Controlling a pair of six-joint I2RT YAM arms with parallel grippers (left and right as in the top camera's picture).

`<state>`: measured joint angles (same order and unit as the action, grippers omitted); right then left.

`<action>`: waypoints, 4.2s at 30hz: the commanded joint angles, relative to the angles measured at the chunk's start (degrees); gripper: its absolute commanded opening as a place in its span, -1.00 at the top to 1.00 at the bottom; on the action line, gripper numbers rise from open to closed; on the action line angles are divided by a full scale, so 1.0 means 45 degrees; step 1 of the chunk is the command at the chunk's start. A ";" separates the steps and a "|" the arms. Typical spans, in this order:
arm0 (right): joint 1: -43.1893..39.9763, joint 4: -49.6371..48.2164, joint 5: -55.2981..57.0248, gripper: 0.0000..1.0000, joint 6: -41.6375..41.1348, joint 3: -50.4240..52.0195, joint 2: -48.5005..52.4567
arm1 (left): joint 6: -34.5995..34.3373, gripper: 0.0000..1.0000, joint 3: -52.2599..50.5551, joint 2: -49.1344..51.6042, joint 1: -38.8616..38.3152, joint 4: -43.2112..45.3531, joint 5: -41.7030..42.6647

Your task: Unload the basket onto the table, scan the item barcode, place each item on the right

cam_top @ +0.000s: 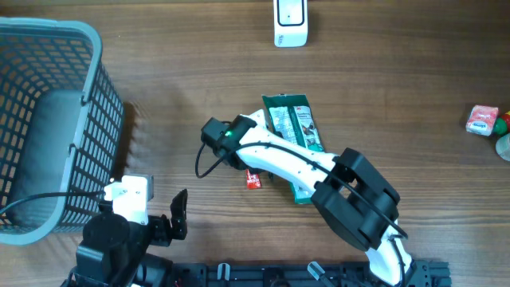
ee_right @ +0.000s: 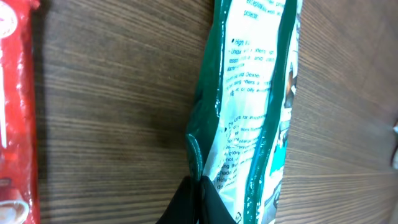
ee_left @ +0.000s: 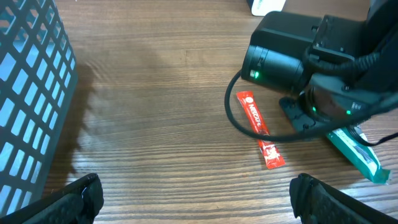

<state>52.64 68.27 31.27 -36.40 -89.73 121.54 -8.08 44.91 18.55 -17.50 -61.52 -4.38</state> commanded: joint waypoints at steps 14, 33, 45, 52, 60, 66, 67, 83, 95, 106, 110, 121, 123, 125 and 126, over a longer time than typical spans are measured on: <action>-0.0277 -0.4075 -0.7397 0.34 0.0034 -0.0641 -0.0151 | -0.0073 -1.00 0.0097 0.0000 0.0053 0.0029 0.0112; -0.4313 -0.1579 -0.9826 -0.99 0.3007 -0.0233 -0.2676 | -0.0073 -1.00 0.0097 0.0000 0.0058 0.0029 0.0112; -0.5717 -0.6135 -1.3872 -0.99 0.3701 0.4843 -0.2671 | -0.0068 -1.00 0.0097 0.0000 0.0058 0.0029 0.0112; -0.5668 -0.7354 -1.5280 -0.99 0.3002 0.5644 -0.2312 | -0.0073 -1.00 0.0097 0.0000 0.0058 0.0029 0.0112; -0.5668 -0.9612 -1.4693 0.91 0.1200 0.7635 -0.1933 | -0.0073 -1.00 0.0097 0.0000 0.0058 0.0029 0.0112; -0.5770 -0.9146 -1.4950 0.91 0.2108 0.6999 -0.3060 | -0.0073 -1.00 0.0097 0.0000 0.0058 0.0024 0.0112; -0.5838 -0.8801 -1.4926 0.91 0.2118 0.6926 -0.3701 | -0.0073 -1.00 0.0097 0.0000 0.0058 0.0029 0.0112; -0.6062 -0.1501 -0.4381 0.91 0.0957 0.5775 -1.1225 | -0.0073 -1.00 0.0097 0.0000 0.0058 0.0029 0.0112; -0.6028 -0.0539 -0.4945 0.91 0.1205 0.4702 -1.0287 | -0.0073 -1.00 0.0097 0.0000 0.0058 0.0024 0.0112; -0.6028 -0.1792 -0.8223 0.91 0.2079 0.4367 -1.0316 | -0.0073 -1.00 0.0097 0.0000 0.0058 0.0029 0.0112; -0.6028 -0.1569 -0.8971 0.91 0.2166 0.3886 -1.0516 | -0.0073 -1.00 0.0097 0.0000 0.0058 0.0029 0.0112; -0.6028 -0.3279 -1.2415 0.91 0.1729 0.3657 -1.0870 | -0.1452 -1.00 0.0097 0.0000 0.0053 0.3347 0.1705; -0.6028 -0.3521 -1.2857 0.92 0.1763 0.3657 -1.0870 | -0.1496 -1.00 0.0092 0.0000 0.0058 0.3570 0.1899; -0.6028 -0.3468 -1.2973 0.91 0.1812 0.3653 -1.0880 | -0.1768 -1.00 0.0092 0.0000 0.0058 0.4095 0.2011; -0.6028 -0.3410 -1.2973 0.91 0.1904 0.3653 -1.0885 | -0.1943 -1.00 0.0092 0.0000 0.0058 0.4114 0.2186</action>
<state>25.54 52.84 -23.05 -28.25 -71.75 73.76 -12.88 44.97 18.55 -17.50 -44.80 1.06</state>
